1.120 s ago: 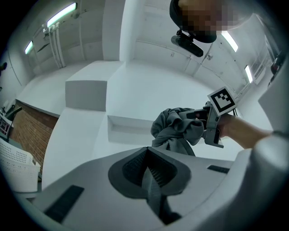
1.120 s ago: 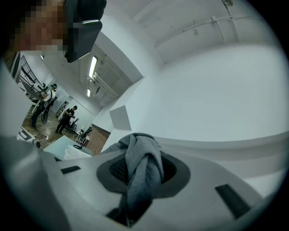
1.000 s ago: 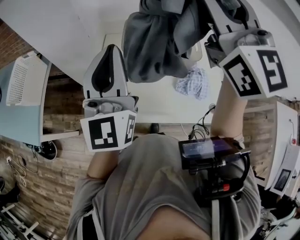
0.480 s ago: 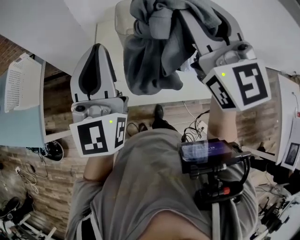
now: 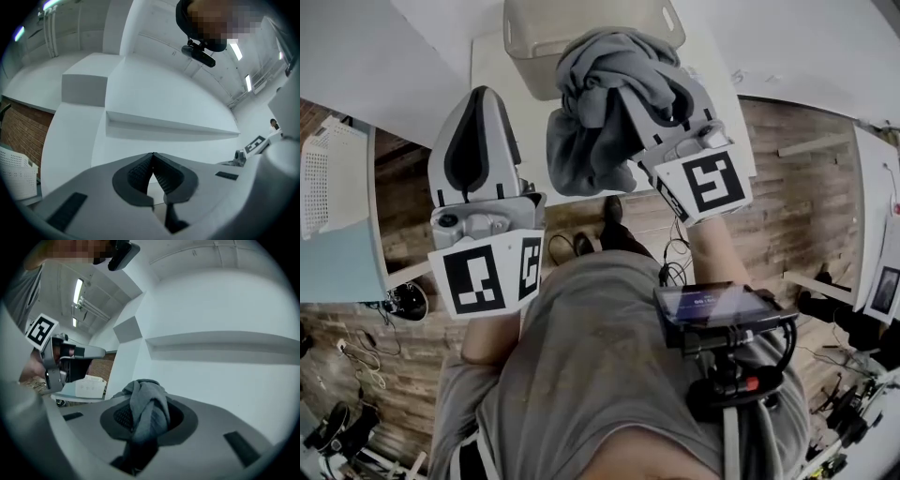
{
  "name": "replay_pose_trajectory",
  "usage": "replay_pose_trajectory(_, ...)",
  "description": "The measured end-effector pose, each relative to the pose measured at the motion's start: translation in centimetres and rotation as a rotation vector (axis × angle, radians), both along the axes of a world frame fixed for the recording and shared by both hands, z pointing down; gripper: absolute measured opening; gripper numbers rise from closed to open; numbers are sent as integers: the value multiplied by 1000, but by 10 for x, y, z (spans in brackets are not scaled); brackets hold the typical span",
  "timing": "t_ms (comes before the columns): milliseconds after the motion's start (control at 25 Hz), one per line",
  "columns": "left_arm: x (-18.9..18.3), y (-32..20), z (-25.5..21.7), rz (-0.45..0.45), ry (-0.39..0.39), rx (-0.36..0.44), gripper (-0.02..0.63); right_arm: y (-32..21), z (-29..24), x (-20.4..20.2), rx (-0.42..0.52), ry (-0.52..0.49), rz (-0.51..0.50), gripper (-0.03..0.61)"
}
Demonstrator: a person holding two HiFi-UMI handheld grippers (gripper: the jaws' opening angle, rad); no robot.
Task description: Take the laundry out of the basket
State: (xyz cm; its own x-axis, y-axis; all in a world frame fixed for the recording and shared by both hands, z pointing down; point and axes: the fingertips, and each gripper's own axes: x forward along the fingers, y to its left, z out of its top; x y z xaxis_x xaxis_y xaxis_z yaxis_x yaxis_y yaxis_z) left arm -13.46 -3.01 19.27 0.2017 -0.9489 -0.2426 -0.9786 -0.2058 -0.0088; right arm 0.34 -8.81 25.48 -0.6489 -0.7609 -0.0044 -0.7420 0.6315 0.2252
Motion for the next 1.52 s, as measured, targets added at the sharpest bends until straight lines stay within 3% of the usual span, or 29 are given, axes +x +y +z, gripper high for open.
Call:
replay_pose_trajectory(400, 17, -30, 25, 9, -34, -77, 8, -33, 140, 2, -184, 82, 21, 89)
replay_pose_trajectory(560, 22, -41, 32, 11, -42, -98, 8, -54, 163, 7, -238, 58, 45, 86)
replay_pose_trajectory(640, 24, -45, 32, 10, -44, -100, 8, -62, 166, 7, -269, 75, 38, 106)
replay_pose_trajectory(720, 25, -49, 31, 6, -44, -99, 8, -66, 167, 6, -303, 110, 15, 168)
replay_pose_trajectory(880, 22, -54, 29, 0, -34, -93, 8, -68, 157, 3, -323, 181, -28, 252)
replay_pose_trajectory(1120, 29, -56, 23, 15, -13, -63, 8, -52, 132, 4, -276, 285, -78, 278)
replay_pose_trajectory(1320, 50, -51, 12, 43, 0, -41, 8, -36, 75, 23, -210, 167, -90, 267)
replay_pose_trajectory(1520, 63, -57, 9, 76, 12, -28, 8, -28, 0, 29, -50, -38, -61, 173)
